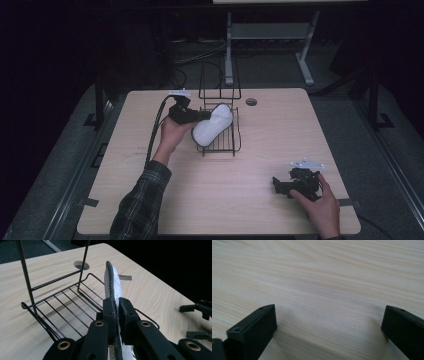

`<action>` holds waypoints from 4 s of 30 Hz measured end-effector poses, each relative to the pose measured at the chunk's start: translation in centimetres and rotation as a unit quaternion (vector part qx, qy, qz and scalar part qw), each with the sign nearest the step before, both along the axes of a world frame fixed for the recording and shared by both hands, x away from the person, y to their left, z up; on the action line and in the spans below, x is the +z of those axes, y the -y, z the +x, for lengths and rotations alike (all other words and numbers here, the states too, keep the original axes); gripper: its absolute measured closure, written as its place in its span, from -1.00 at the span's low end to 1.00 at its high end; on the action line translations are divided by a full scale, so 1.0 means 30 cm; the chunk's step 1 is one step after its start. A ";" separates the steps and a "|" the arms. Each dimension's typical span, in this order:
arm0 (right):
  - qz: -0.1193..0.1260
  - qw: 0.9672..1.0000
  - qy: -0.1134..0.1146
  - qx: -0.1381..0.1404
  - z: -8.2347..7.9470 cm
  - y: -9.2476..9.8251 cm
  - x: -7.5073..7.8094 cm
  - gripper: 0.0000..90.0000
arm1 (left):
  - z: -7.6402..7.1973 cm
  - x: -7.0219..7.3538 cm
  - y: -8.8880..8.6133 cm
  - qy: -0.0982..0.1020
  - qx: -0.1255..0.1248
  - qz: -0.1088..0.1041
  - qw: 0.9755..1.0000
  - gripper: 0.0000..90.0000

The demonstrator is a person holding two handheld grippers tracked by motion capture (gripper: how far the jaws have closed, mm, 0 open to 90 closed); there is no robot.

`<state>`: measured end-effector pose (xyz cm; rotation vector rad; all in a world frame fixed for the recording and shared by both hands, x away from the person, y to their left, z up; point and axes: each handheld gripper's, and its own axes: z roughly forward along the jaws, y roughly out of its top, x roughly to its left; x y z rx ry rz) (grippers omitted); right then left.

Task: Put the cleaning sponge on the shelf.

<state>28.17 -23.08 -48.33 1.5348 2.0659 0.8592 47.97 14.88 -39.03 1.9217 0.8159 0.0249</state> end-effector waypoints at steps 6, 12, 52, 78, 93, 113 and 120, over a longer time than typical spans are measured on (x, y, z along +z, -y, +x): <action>0.000 1.000 0.000 0.000 0.000 0.000 0.000 -1.00 | 0.020 -0.026 0.004 0.006 0.009 0.015 1.000 0.84; 0.001 1.000 -0.001 -0.001 0.000 0.000 0.000 -1.00 | 0.034 -0.043 0.001 0.009 0.021 0.020 1.000 0.81; 0.000 1.000 -0.001 0.000 0.000 0.000 0.000 -1.00 | -0.146 -0.135 0.023 0.006 -0.035 0.074 0.997 0.99; 0.000 1.000 0.000 0.000 0.000 0.000 0.000 -1.00 | -0.181 -0.090 -0.028 0.018 -0.021 0.081 0.996 0.72; 0.000 1.000 0.000 0.000 0.000 0.000 0.000 -1.00 | -0.243 -0.082 -0.136 0.033 0.026 0.101 0.994 -0.27; 0.000 1.000 -0.001 0.000 0.000 0.000 0.000 -1.00 | -0.405 -0.106 -0.287 0.057 0.059 0.149 0.985 -0.72; 0.000 1.000 -0.001 0.000 0.000 0.000 0.000 -1.00 | -0.485 -0.126 -0.331 0.059 0.065 0.161 0.983 -0.72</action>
